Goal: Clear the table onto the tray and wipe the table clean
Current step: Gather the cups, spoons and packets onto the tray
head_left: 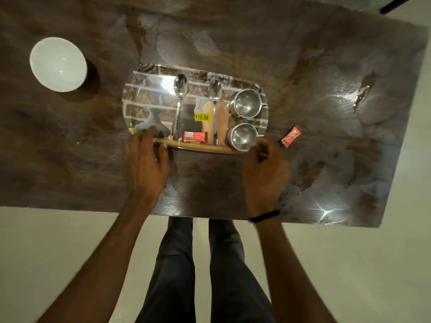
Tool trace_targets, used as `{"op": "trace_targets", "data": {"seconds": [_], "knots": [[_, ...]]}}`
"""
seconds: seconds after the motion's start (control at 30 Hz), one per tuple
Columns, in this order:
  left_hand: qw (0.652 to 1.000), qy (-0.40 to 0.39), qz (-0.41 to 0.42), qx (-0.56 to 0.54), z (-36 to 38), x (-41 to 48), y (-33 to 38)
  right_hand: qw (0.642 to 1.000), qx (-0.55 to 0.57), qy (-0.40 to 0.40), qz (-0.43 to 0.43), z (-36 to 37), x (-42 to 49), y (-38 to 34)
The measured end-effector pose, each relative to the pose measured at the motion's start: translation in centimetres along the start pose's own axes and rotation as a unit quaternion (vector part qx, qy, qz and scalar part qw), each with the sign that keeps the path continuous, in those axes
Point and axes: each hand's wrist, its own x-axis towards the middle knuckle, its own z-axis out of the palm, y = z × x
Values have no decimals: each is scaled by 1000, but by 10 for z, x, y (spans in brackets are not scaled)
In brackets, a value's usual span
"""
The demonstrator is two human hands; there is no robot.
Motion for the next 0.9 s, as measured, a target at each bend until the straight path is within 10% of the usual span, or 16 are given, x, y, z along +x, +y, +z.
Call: {"op": "trace_targets", "data": {"seconds": [0.27,0.63,0.77,0.9], "knots": [[993,17,-5,115,-4,28,3,976,-135,-42,165,7,95,61],[995,3,-43,86,-11,40,4,982,-80,-44,164,7,117,50],[997,4,-31,76,-10,42,3,993,9,-114,10,-3,106,-3],[998,14,-24,64,-12,47,5,930,-110,-234,-263,35,69,-50]]}}
